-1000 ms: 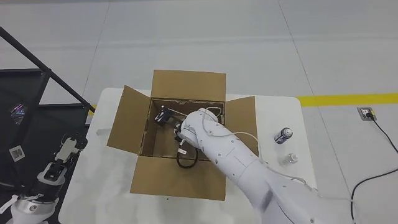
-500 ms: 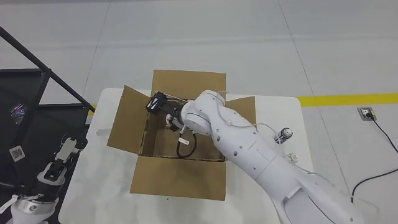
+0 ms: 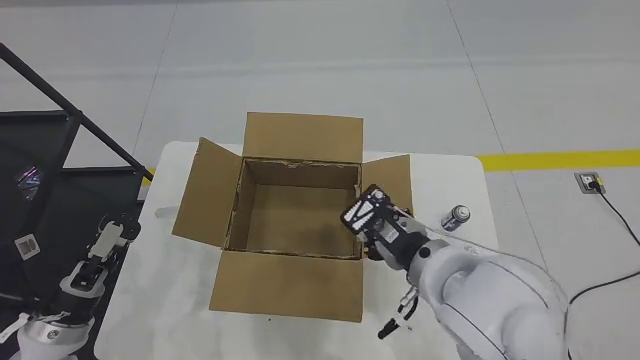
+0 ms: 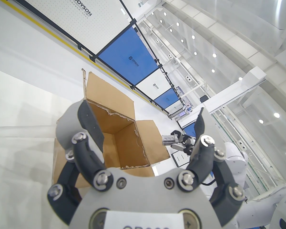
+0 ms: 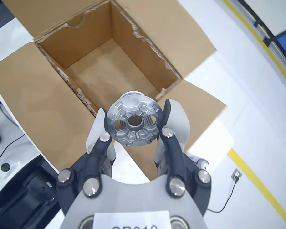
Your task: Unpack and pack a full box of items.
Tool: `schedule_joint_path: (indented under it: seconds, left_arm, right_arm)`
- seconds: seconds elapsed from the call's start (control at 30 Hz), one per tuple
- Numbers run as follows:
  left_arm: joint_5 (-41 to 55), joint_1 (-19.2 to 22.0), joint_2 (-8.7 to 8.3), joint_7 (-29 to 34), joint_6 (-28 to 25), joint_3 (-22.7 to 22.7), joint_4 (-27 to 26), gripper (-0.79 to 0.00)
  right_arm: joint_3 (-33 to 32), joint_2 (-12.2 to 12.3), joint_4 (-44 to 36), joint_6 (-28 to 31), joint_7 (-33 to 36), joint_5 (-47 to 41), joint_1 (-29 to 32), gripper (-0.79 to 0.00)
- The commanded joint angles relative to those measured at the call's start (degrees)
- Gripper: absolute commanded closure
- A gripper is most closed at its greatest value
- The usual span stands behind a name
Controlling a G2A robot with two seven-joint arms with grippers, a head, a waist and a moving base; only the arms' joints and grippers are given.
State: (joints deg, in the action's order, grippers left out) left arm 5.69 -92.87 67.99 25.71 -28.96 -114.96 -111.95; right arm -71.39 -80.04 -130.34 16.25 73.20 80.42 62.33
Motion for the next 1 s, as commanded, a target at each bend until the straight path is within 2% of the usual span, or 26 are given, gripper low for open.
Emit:
schedule_joint_path:
  seconds: [0.0,0.13,0.23,0.33,0.5,0.8,0.97]
  left_arm:
    - [0.00,0.00,0.00,0.00,0.00,0.00,0.00,-0.785]
    - [0.00,0.00,0.00,0.00,0.00,0.00,0.00,-0.785]
    - [0.00,0.00,0.00,0.00,0.00,0.00,0.00,-0.785]
    - [0.00,0.00,0.00,0.00,0.00,0.00,0.00,-0.785]
    - [0.00,0.00,0.00,0.00,0.00,0.00,0.00,-0.785]
    - [0.00,0.00,0.00,0.00,0.00,0.00,0.00,-0.785]
    - [0.00,0.00,0.00,0.00,0.00,0.00,0.00,-0.785]
  right_arm:
    - [-4.74,0.46,-4.28,-1.88,-0.28,1.83,5.48,0.000]
    - [-12.09,1.04,-4.30,-4.10,-3.07,2.21,12.56,0.000]
    - [-15.14,1.44,-4.16,-2.18,-3.17,-0.36,17.48,0.000]
    - [-16.45,1.67,-1.30,-2.21,-2.92,-0.87,18.98,0.000]
    - [-15.60,1.96,6.35,-1.67,-2.99,-0.72,17.41,0.000]
    - [-12.47,2.38,21.94,1.82,-3.46,-0.65,10.21,0.000]
    - [-11.09,2.48,27.13,0.42,-2.84,0.38,7.54,-0.043]
